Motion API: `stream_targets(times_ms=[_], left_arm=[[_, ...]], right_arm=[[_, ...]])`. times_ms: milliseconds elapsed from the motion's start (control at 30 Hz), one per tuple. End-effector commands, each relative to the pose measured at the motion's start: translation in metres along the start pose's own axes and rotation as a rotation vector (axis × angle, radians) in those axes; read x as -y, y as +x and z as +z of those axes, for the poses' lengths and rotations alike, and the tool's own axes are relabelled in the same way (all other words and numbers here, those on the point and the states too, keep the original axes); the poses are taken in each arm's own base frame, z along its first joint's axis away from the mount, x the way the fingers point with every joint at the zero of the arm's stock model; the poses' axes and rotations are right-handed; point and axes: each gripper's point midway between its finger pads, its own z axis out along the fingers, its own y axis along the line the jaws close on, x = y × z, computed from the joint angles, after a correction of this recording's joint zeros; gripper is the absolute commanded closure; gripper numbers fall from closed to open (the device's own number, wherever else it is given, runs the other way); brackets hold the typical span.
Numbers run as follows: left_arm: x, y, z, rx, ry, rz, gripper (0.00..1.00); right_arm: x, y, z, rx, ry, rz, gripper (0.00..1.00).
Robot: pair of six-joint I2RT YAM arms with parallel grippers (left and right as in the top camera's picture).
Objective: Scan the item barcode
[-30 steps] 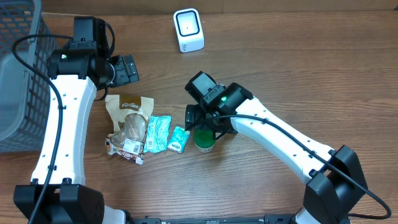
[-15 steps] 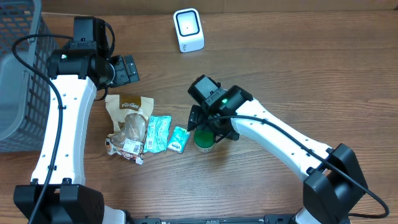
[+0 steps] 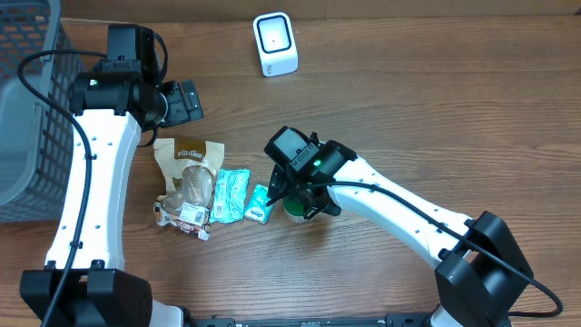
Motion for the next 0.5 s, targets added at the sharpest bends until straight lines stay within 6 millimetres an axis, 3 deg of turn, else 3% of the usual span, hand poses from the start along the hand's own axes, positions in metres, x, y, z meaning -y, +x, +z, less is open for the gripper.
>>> stream_targets(times_ms=[0,467], left_arm=[[-0.0011,-0.0057,-0.0054,0.024,-0.003,0.012,0.0],[-0.0011,-0.0057,-0.0054,0.024,-0.003,0.012,0.01]], right_arm=[[0.0046,-0.0035,0.0036,0.019,0.024,0.024,0.01],[0.0078,-0.0011,0.0095,0.006,0.046,0.009,0.0]])
